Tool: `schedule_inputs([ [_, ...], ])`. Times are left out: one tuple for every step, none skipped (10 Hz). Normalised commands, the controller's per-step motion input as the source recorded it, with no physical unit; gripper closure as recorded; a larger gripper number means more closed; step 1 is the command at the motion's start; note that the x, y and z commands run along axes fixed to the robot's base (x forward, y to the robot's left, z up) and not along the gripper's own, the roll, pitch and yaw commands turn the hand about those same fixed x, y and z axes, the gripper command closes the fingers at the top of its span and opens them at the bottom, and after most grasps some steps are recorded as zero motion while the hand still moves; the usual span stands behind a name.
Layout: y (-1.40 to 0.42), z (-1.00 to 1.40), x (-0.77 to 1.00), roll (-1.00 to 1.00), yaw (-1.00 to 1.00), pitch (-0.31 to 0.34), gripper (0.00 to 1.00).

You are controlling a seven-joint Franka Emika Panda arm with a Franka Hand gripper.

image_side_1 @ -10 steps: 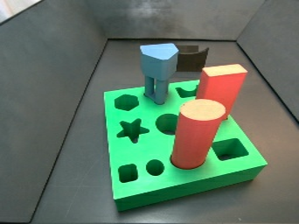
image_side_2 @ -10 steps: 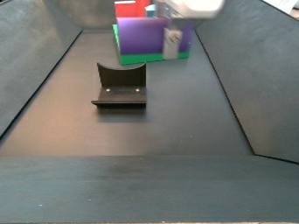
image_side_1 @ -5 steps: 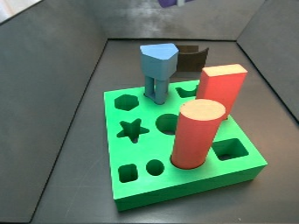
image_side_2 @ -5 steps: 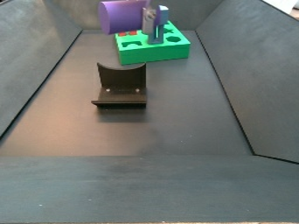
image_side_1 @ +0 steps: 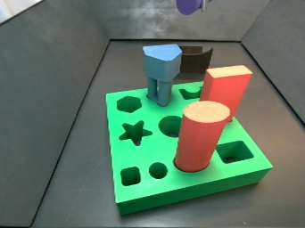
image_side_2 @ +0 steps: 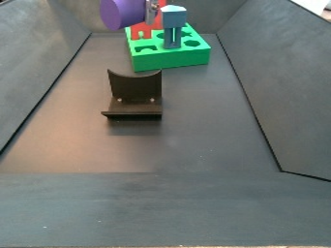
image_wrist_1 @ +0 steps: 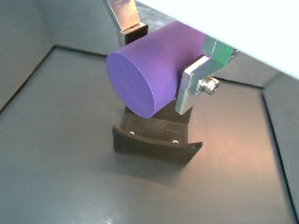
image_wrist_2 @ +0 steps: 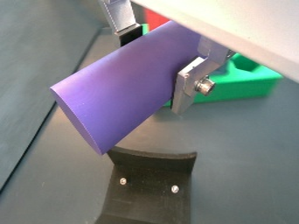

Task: Pick up the round object. Move up. Place the round object on the fixture. Regrasp the round object. Move to above the board. Insert the round object.
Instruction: Place the round object on the fixture.

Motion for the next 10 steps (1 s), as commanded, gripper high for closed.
schedule_inputs([
  [-0.05,0.01,0.09,-0.02,1.0,0.128,1.0],
  [-0.03,0.01,0.06,-0.02,1.0,0.135,1.0],
  [0.7,-0.06,0.19,-1.0,0.72,0.104,1.0],
  [0.69,-0.06,0.19,-1.0,0.62,0.104,1.0],
  [0.5,-0.05,0.14,-1.0,0.53,0.114,1.0],
  [0.32,-0.02,0.09,-1.0,0.48,0.13,1.0],
  [0.12,0.0,0.06,-1.0,0.43,0.166,1.0],
  [0.09,0.0,0.07,-1.0,0.4,0.195,1.0],
  [0.07,-0.01,0.07,-1.0,0.35,0.222,1.0],
  [0.06,-0.01,0.07,-1.0,0.3,0.246,1.0],
])
